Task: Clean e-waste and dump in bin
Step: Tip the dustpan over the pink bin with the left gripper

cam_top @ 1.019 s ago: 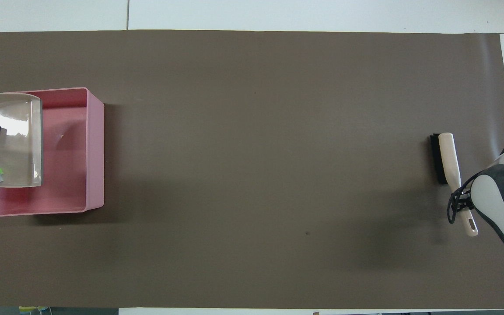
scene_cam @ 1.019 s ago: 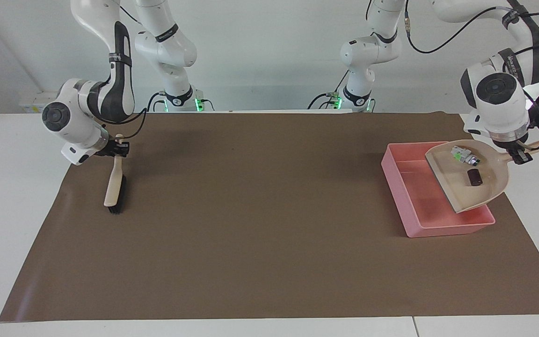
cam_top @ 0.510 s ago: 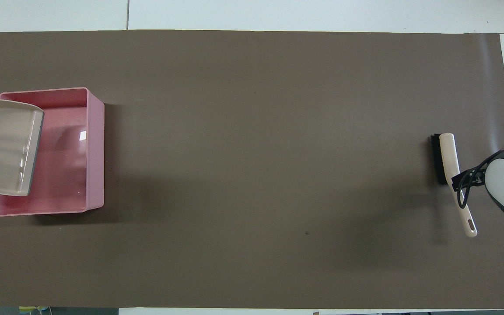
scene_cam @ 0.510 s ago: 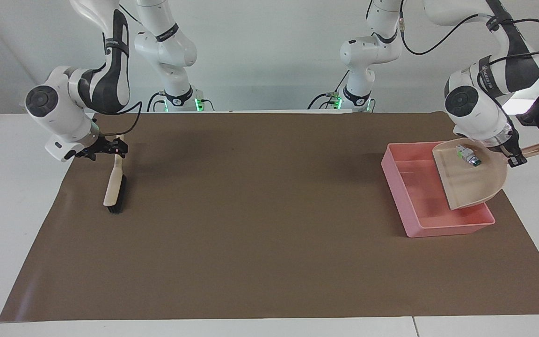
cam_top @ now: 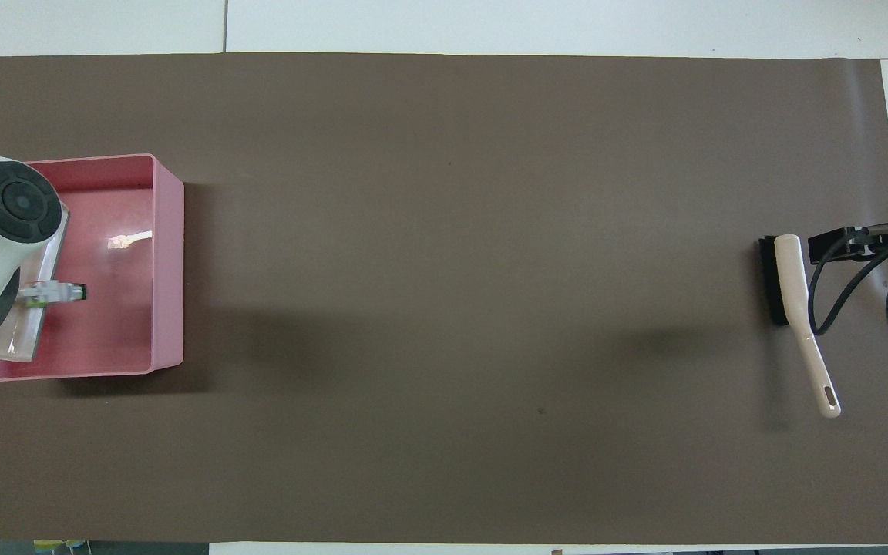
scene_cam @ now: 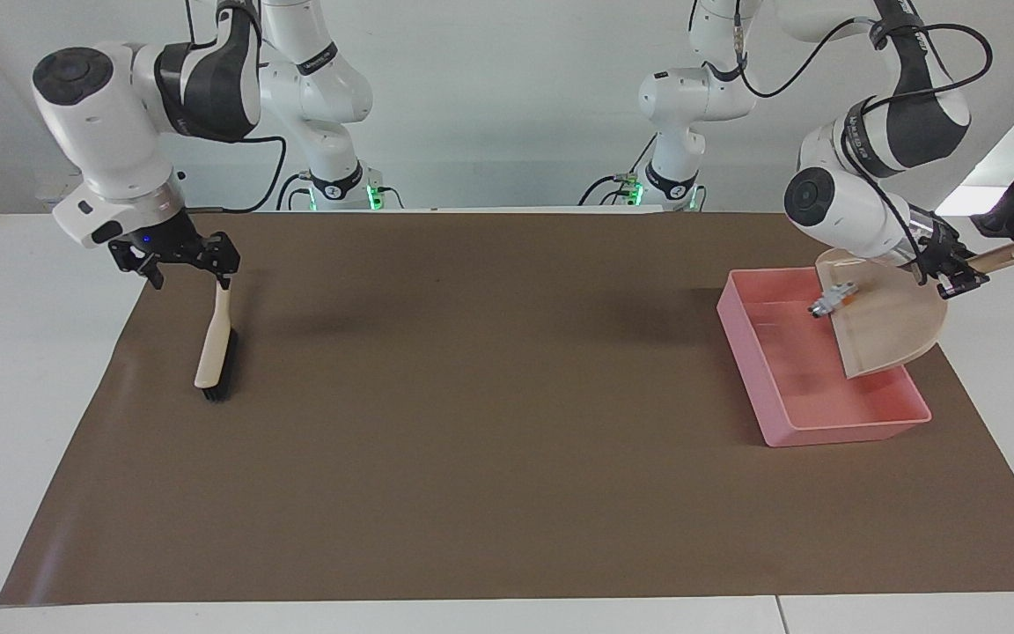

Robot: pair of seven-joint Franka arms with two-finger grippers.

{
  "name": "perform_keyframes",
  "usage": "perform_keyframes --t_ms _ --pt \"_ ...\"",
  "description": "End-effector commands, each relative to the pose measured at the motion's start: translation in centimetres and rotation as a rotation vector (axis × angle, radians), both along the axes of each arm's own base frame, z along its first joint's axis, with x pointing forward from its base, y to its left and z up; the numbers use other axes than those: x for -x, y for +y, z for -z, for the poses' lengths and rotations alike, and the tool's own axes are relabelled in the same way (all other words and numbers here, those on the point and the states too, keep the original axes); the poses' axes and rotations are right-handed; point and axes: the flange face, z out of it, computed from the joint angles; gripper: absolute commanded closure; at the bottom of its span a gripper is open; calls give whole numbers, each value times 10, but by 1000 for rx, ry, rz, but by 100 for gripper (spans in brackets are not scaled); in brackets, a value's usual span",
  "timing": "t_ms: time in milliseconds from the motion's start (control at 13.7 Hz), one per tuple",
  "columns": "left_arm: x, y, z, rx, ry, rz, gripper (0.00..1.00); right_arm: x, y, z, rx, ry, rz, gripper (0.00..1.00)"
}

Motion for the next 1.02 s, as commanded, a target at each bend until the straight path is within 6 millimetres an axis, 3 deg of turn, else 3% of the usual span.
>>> perform_keyframes --t_ms 0,146,218,437,510,728,801,946 --pt "9 -8 -12 -40 -20 -10 100 1 1 -58 -65 -1 100 0" --pt "10 -7 -27 -35 -46 -19 100 -6 -9 -87 -76 31 114 0" --pt "9 -8 -44 -17 -69 -21 100 -7 -12 -89 -76 36 118 0" --pt "12 -18 -61 153 -84 -59 100 -5 -5 -78 -77 56 103 0" --pt "13 -37 -56 221 -77 -49 100 -4 9 -80 -67 53 82 0" --pt "21 -82 -38 413 -43 -60 100 -12 6 -82 -62 13 83 0" --pt "23 -105 -33 433 -21 -34 100 -11 1 -81 -61 22 92 0" --pt "37 -158 -4 496 25 3 100 -9 2 -81 -60 20 89 0"
